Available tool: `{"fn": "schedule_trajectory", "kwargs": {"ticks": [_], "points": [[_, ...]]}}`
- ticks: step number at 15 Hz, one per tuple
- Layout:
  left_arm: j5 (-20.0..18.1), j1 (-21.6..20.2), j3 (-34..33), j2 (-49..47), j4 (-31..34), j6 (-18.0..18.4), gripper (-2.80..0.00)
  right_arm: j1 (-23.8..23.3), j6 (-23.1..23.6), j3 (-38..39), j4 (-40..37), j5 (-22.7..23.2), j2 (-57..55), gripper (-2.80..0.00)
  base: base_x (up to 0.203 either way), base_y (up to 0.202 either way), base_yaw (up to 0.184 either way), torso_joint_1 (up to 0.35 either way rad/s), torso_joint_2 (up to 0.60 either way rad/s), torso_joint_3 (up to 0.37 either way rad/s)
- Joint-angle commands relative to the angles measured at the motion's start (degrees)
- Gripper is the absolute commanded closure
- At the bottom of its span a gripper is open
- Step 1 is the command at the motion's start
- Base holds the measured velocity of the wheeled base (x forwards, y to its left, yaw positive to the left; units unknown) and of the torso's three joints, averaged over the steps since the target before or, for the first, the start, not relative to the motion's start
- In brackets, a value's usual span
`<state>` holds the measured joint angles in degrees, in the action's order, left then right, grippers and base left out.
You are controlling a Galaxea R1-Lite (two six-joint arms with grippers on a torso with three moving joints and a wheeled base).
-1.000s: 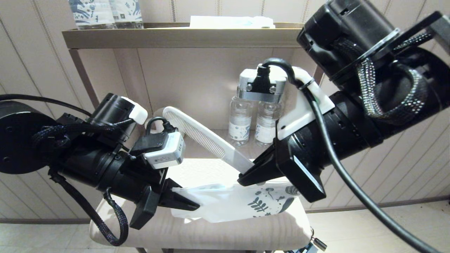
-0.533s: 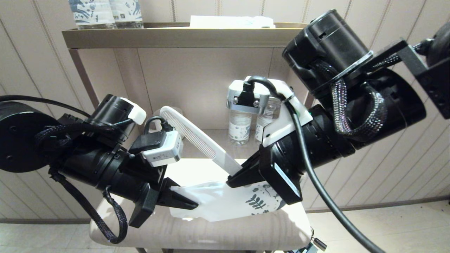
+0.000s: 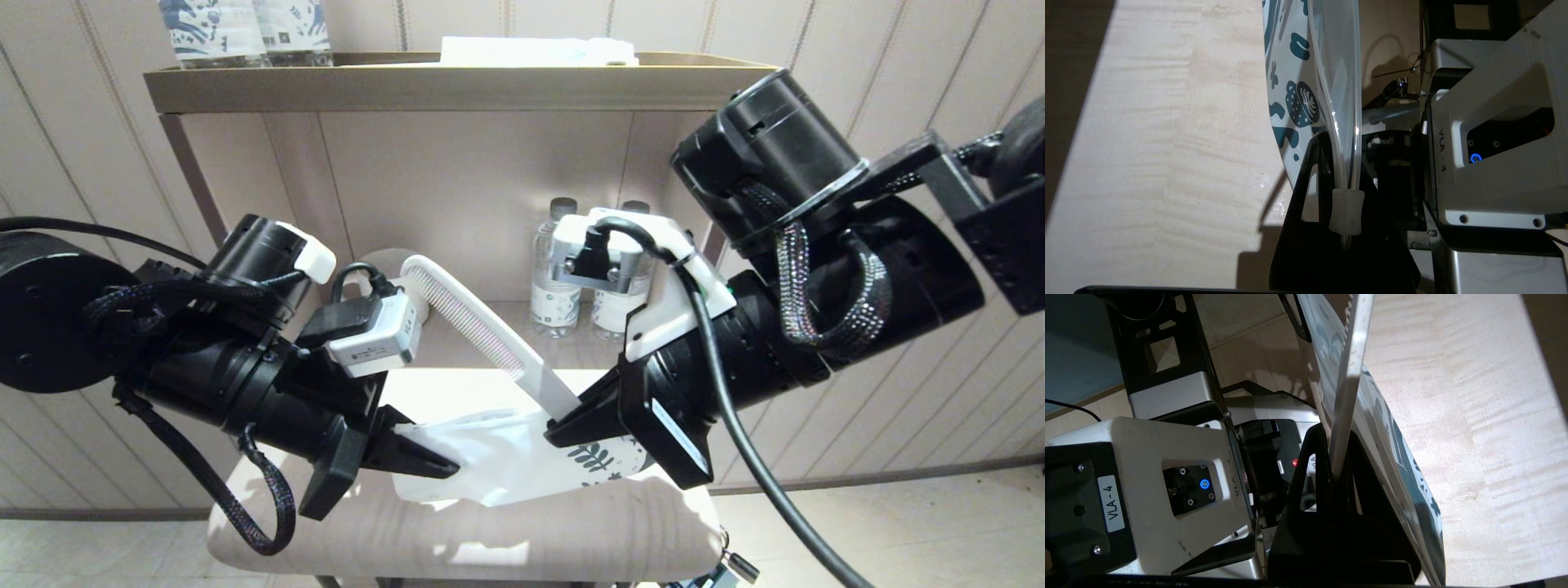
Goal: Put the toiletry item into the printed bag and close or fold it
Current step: Place the comb into the storage bag
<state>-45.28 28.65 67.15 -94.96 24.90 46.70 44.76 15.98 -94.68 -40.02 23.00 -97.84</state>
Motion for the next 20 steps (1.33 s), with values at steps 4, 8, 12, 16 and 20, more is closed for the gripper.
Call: {"fn": "schedule_trajectory", "kwargs": {"ticks": [4, 8, 12, 16, 20], "points": [[-0.25, -0.01, -0.08, -0.49, 0.15, 0.33, 0.00, -0.34, 0.25, -1.41, 0.01, 0.04, 3.31, 0.00, 0.000, 0.000, 0.000, 0.000, 0.00, 0.000], [-0.34, 0.00, -0.17, -0.31, 0.15, 0.24, 0.00, -0.70, -0.14, -3.41, 1.75, 0.18, 1.06, 0.00, 0.000, 0.000, 0.000, 0.000, 0.00, 0.000], [-0.34, 0.00, -0.26, -0.24, 0.15, 0.33, 0.00, -2.73, -0.42, -1.78, 4.94, 1.23, -1.08, 0.00, 0.000, 0.000, 0.000, 0.000, 0.00, 0.000], [-0.34, 0.00, -0.23, -0.49, 0.15, 0.33, 0.00, -3.28, -0.19, -0.20, 5.66, 2.74, -1.31, 0.00, 0.000, 0.000, 0.000, 0.000, 0.00, 0.000], [-0.34, -0.09, -0.09, -1.21, 0.08, 0.33, 0.00, -3.14, 0.08, 3.33, 6.26, 2.77, 0.14, 0.00, 0.000, 0.000, 0.000, 0.000, 0.00, 0.000]]}}
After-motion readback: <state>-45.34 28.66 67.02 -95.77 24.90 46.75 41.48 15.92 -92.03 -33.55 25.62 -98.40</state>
